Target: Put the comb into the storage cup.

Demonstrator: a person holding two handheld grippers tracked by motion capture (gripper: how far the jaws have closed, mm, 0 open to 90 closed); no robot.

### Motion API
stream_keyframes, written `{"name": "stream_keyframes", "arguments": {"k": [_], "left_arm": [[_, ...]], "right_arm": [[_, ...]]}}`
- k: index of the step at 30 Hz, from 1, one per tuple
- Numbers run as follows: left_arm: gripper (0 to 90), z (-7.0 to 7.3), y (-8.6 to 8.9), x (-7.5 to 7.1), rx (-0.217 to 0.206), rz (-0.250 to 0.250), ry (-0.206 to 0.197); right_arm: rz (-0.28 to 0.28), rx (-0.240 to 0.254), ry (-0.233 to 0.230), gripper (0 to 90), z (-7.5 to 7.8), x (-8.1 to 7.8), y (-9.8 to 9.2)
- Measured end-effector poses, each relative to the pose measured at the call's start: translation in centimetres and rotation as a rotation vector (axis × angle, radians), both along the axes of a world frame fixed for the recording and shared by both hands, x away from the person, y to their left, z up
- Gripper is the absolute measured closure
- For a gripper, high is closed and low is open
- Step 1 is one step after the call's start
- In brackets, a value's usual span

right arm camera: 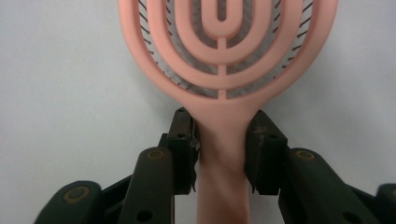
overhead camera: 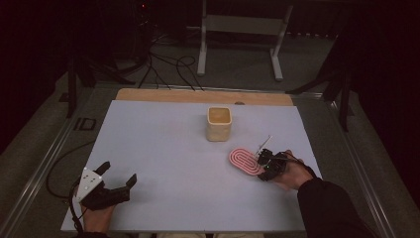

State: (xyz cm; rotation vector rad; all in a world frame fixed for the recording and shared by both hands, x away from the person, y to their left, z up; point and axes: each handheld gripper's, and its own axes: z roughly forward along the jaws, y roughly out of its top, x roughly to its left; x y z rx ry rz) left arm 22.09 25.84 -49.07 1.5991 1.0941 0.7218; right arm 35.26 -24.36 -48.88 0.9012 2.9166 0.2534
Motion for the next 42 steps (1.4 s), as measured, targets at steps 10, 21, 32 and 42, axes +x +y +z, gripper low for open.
{"name": "stream_keyframes", "arguments": {"k": [10, 21, 32, 42], "left_arm": [[0.0, 0.0, 0.0, 0.0, 0.002, 0.000, 0.006], [0.0, -0.1, 0.0, 0.1, -0.001, -0.002, 0.010], [0.0, -0.2, 0.0, 0.2, 0.002, -0.002, 0.012], [0.0, -0.2, -0.1, 0.2, 0.006, -0.003, 0.016]], "right_arm": [[-0.025, -0.005, -0.004, 69.1, 0.0, -0.2, 0.1], [-0.069, 0.027, -0.059, 69.7, 0.1, -0.7, 0.1], [-0.097, 0.124, -0.091, 70.0, 0.3, -1.6, 0.0], [-0.111, 0.296, -0.166, 70.0, 1.3, -3.0, -0.3]]}}
